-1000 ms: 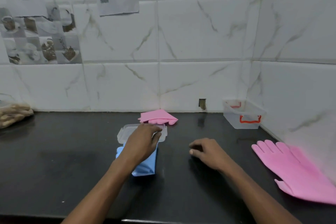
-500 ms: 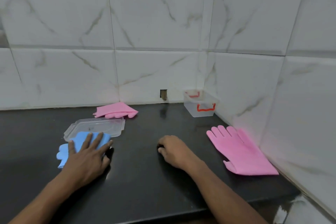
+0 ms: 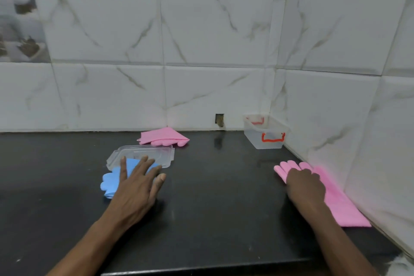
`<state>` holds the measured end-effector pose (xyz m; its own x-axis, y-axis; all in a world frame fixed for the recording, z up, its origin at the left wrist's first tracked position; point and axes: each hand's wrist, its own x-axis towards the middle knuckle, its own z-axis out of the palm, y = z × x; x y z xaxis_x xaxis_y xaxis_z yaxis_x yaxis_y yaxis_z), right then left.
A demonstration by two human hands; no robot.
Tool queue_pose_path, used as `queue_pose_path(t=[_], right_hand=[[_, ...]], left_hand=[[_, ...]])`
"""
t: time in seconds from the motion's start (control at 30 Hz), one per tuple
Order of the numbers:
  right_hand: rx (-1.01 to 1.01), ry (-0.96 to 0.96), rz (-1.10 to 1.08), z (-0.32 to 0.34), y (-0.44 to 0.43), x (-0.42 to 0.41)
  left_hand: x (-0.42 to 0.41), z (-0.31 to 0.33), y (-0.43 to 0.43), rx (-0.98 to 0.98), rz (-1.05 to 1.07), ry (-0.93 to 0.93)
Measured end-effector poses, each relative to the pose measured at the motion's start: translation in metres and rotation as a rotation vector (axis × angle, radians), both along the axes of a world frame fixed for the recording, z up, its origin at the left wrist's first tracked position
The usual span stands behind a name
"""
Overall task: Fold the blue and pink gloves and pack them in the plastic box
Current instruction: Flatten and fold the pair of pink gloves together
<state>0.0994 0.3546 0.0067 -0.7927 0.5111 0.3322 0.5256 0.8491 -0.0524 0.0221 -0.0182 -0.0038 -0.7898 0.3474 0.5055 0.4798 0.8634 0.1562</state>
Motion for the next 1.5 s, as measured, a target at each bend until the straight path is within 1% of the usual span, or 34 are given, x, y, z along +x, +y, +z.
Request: queue_pose_path(t=[0.07,0.1,0.13,0.2,0.27,0.33,0.4,0.43,0.47,0.5,0.53,0.6,0.63,0.67,0.7,0.77,0.8,0.83,0.9,0.93,1.0,1.07,1.13,1.2,1.3,1.43,1.5], right_hand=[[0.003,0.023,0.028,0.004,0.005,-0.004],[-0.031,0.045,0.035,0.007,0.006,-0.005],[-0.101,0.084,0.019,0.01,0.007,-0.007],[-0.253,0.219,-0.083,0.017,0.009,-0.011],[-0.355,0.325,-0.146,0.022,0.013,-0.011],[-0.484,0.37,-0.148,0.029,0.021,-0.011],[-0.657,0.445,-0.067,0.038,0.031,-0.008],[-0.781,0.528,0.015,0.042,0.036,-0.006],[-0.946,0.626,0.082,0.047,0.038,-0.004],[-1.113,0.704,0.12,0.051,0.039,-0.004],[-1.274,0.74,0.146,0.055,0.037,-0.003],[-1.582,0.751,0.245,0.058,0.028,-0.004],[-1.738,0.729,0.314,0.059,0.022,-0.006],[-1.873,0.705,0.37,0.061,0.015,-0.006],[-1.965,0.68,0.425,0.063,0.009,-0.008],[-2.011,0.637,0.499,0.069,-0.001,-0.011],[-2.012,0.628,0.543,0.073,-0.006,-0.014],[-2.019,0.625,0.582,0.075,-0.01,-0.017],[-2.024,0.619,0.618,0.083,-0.019,-0.022],[-2.025,0.606,0.641,0.087,-0.022,-0.025],[-2.041,0.577,0.683,0.096,-0.028,-0.031],[-2.035,0.542,0.74,0.104,-0.035,-0.036],[-1.95,0.493,0.804,0.108,-0.046,-0.041],[-1.846,0.471,0.805,0.107,-0.056,-0.047],[-1.824,0.477,0.834,0.107,-0.062,-0.053],[-1.824,0.508,0.839,0.114,-0.065,-0.057],[-1.809,0.489,0.833,0.115,-0.067,-0.059]], left_hand=[[0.003,-0.001,0.001,-0.002,-0.041,0.046],[0.005,-0.002,0.002,0.012,-0.072,0.061],[0.006,-0.003,0.002,0.048,-0.107,0.065],[0.01,-0.002,0.006,0.167,-0.166,0.035],[0.015,-0.003,0.015,0.238,-0.205,0.008],[0.023,-0.004,0.032,0.263,-0.274,-0.028],[0.032,-0.006,0.051,0.336,-0.351,-0.131],[0.036,-0.007,0.06,0.406,-0.381,-0.223],[0.04,-0.006,0.069,0.49,-0.413,-0.341],[0.044,-0.003,0.077,0.578,-0.453,-0.472],[0.046,0.002,0.087,0.673,-0.504,-0.601],[0.047,0.016,0.108,0.892,-0.61,-0.811],[0.046,0.024,0.12,0.976,-0.649,-0.88],[0.043,0.032,0.132,1.018,-0.667,-0.911],[0.039,0.04,0.142,1.013,-0.665,-0.899],[0.028,0.055,0.158,0.943,-0.607,-0.826],[0.022,0.061,0.162,0.943,-0.604,-0.843],[0.014,0.065,0.165,0.969,-0.617,-0.893],[-0.001,0.074,0.166,1.096,-0.617,-1.027],[-0.007,0.079,0.163,1.168,-0.621,-1.05],[-0.018,0.088,0.155,1.246,-0.641,-1.009],[-0.025,0.095,0.147,1.278,-0.706,-0.938],[-0.029,0.099,0.141,1.287,-0.729,-0.839],[-0.032,0.099,0.135,1.275,-0.739,-0.758],[-0.036,0.095,0.123,1.285,-0.806,-0.783],[-0.042,0.095,0.104,1.439,-0.683,-0.781],[-0.042,0.097,0.096,1.469,-0.632,-0.776]])
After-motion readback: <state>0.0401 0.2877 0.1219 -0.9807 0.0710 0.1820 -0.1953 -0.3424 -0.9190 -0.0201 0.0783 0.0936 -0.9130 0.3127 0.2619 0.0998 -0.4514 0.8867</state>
